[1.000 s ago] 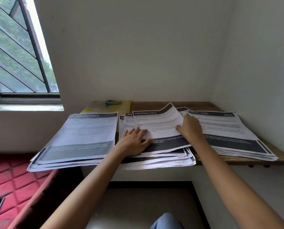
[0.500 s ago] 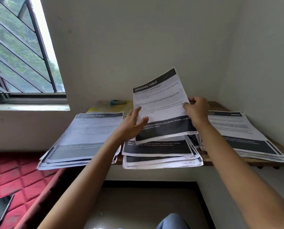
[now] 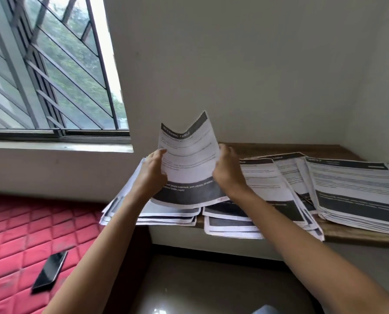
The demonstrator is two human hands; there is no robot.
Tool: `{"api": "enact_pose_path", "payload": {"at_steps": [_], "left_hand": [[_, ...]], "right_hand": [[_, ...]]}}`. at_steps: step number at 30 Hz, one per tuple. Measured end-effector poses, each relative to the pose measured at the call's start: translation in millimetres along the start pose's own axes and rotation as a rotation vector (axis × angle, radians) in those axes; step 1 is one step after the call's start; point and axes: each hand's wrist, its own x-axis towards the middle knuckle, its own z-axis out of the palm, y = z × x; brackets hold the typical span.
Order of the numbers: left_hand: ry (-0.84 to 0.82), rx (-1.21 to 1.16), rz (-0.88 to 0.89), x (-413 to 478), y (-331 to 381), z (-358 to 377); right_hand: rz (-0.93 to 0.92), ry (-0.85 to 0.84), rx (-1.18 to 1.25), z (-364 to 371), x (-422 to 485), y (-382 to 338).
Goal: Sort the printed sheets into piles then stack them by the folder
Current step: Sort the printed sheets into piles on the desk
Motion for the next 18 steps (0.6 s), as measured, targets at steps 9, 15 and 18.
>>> {"api": "enact_pose_path", "payload": {"at_steps": [9, 15, 18], "left_hand": [[-0.02, 0.099, -0.072, -13, -51, -11], [-0.189, 0.291, -0.05, -14, -55, -2], [-0.293, 0.262, -0.041, -14, -52, 9]], "right_hand": [[-0.041, -0.449, -0.209, 33, -23, -30], [0.05, -0.727, -0.346, 35, -28, -21], [-0.017, -0.781, -0.386, 36, -32, -13]]}}
